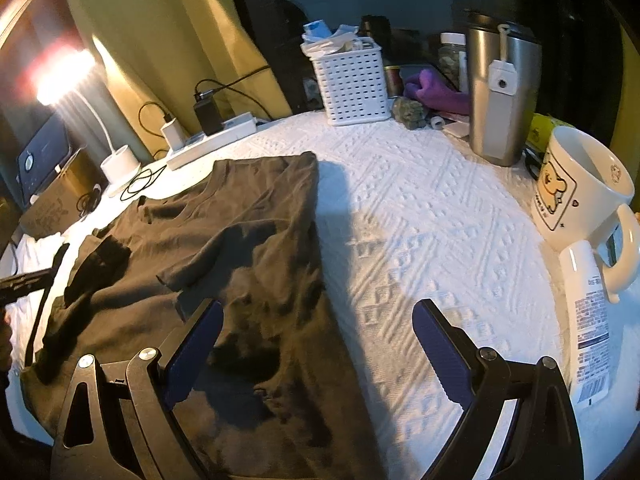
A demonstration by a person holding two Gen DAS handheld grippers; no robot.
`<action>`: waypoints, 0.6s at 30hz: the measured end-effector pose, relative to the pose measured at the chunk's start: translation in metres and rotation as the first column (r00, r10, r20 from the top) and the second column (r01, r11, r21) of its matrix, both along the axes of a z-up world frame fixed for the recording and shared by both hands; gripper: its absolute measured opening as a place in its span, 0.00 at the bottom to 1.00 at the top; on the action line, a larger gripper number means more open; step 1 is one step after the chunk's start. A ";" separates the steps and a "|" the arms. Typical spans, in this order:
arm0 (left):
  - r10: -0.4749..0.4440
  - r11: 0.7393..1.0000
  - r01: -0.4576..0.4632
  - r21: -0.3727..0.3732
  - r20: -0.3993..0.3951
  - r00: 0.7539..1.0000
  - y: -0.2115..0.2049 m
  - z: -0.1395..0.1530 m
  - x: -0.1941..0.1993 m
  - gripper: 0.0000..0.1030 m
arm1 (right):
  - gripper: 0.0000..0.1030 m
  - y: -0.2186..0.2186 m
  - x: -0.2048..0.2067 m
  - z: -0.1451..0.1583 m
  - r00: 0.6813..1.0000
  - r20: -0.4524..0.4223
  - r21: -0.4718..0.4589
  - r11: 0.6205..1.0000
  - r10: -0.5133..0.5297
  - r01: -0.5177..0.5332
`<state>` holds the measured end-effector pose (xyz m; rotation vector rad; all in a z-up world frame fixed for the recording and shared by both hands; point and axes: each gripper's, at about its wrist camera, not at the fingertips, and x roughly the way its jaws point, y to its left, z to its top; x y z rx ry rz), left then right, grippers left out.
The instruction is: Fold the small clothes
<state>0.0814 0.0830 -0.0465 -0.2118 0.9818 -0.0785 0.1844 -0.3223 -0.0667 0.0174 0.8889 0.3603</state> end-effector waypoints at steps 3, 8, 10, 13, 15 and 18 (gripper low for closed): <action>0.046 0.999 -0.046 -0.003 -0.026 0.999 0.017 -0.014 -0.015 0.50 | 0.94 0.011 -0.002 0.002 1.000 0.001 -0.006 1.000 0.019 -0.019; 0.057 0.997 -0.059 -0.053 -0.035 0.998 0.027 -0.032 -0.020 0.50 | 0.94 0.029 -0.007 0.007 0.999 0.008 -0.024 0.999 0.049 -0.049; 0.070 0.995 -0.073 -0.061 -0.058 0.996 0.028 -0.043 -0.015 0.50 | 0.93 0.033 -0.010 0.009 0.998 0.011 -0.032 0.998 0.055 -0.055; 0.095 0.991 -0.100 -0.089 -0.059 0.994 0.032 -0.051 -0.012 0.50 | 0.94 0.034 -0.015 0.013 0.999 0.017 -0.036 0.998 0.051 -0.051; 0.087 0.992 -0.090 -0.087 -0.033 0.996 0.030 -0.047 -0.013 0.39 | 0.94 0.032 -0.017 0.013 0.999 0.017 -0.042 0.998 0.041 -0.040; 0.044 0.998 -0.044 -0.054 0.014 0.999 0.019 -0.036 -0.017 0.18 | 0.94 0.026 -0.018 0.013 1.000 0.013 -0.047 0.999 0.021 -0.020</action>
